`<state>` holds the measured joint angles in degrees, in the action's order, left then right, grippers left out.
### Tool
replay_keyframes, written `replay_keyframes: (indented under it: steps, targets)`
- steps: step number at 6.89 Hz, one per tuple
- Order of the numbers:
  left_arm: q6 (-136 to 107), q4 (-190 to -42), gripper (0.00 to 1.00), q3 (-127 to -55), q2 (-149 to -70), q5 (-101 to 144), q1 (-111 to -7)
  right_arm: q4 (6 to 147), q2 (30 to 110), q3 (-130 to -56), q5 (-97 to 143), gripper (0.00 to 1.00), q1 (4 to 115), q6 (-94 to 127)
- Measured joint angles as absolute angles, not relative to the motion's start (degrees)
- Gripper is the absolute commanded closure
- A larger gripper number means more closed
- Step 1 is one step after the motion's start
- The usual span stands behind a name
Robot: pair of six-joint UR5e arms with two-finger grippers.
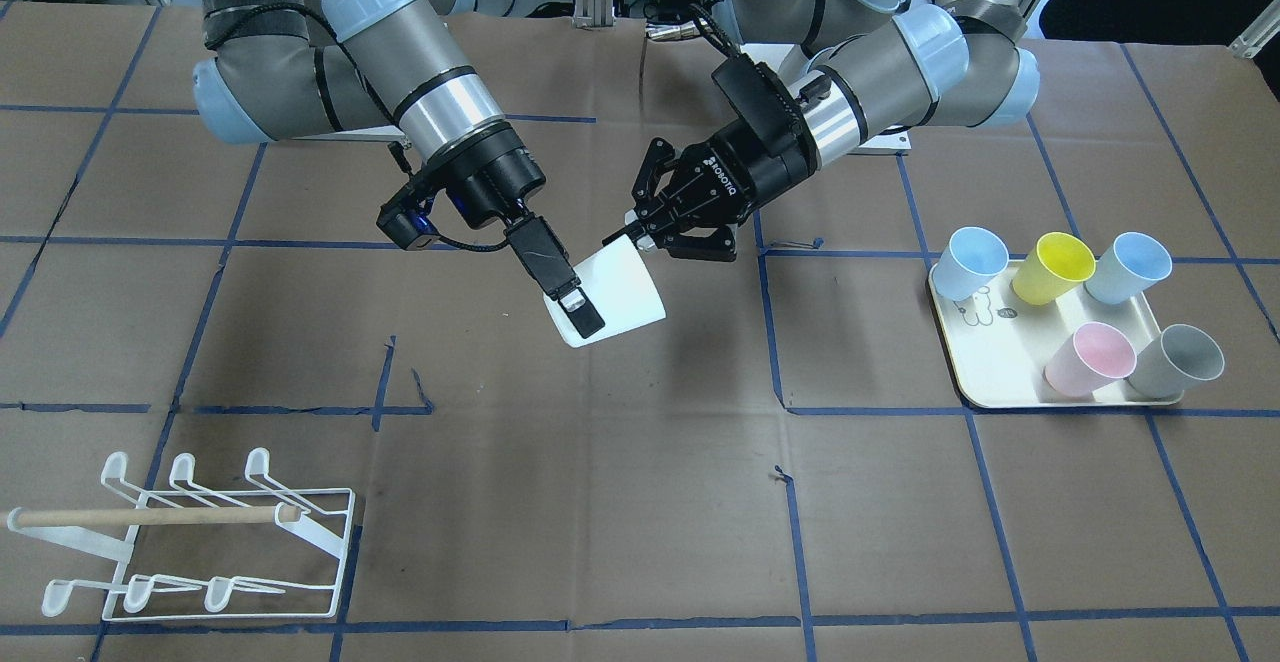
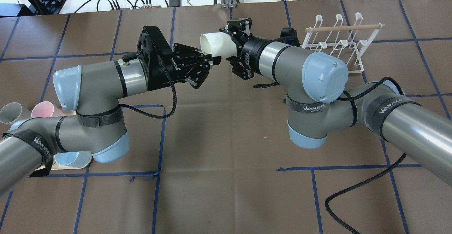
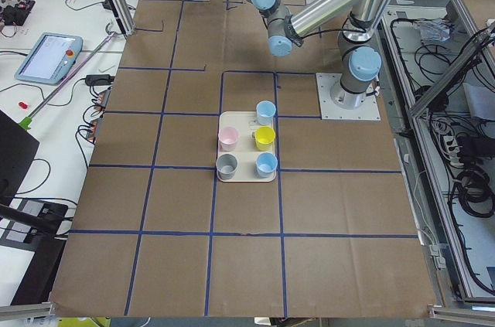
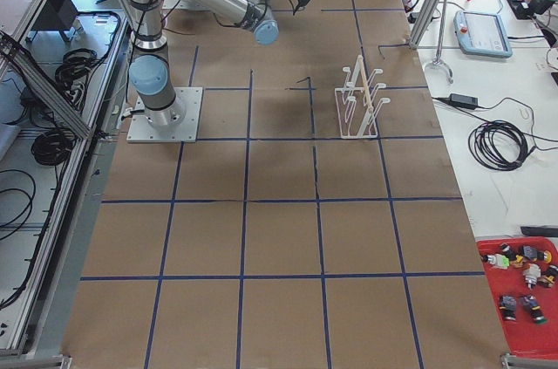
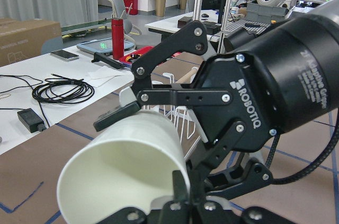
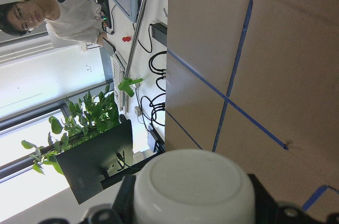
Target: Transfer IKEA cup to right arm and place on rack
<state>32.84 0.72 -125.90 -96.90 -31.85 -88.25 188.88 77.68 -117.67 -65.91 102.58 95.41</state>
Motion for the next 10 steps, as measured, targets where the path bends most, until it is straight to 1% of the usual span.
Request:
replay_keyframes:
  steps: [1, 4, 6, 8, 9, 10]
  targets:
    - [31.6, 0.7, 0.01, -125.8, -96.9, -31.9, -88.2, 188.9, 77.6, -117.6, -66.1, 0.66, 102.6, 95.3]
    - [28.3, 0.6, 0.01, -125.7, -95.8, -32.1, -86.7, 188.9, 77.7, -117.7, -66.3, 0.7, 102.5, 95.3]
    - [28.1, 0.4, 0.01, -125.8, -95.0, -32.5, -80.8, 188.8, 77.2, -117.0, -67.0, 0.71, 102.2, 95.0]
    - [27.9, -1.4, 0.01, -125.5, -94.5, -39.6, -77.3, 188.3, 76.9, -114.6, -68.5, 0.82, 99.7, 88.5]
    - [26.9, -4.0, 0.01, -125.1, -93.4, -47.7, -76.9, 188.0, 76.9, -113.9, -68.6, 0.86, 97.0, 81.6]
    - [24.0, -8.0, 0.01, -124.4, -92.0, -55.8, -76.9, 187.8, 76.9, -113.6, -68.7, 0.86, 94.7, 72.3]
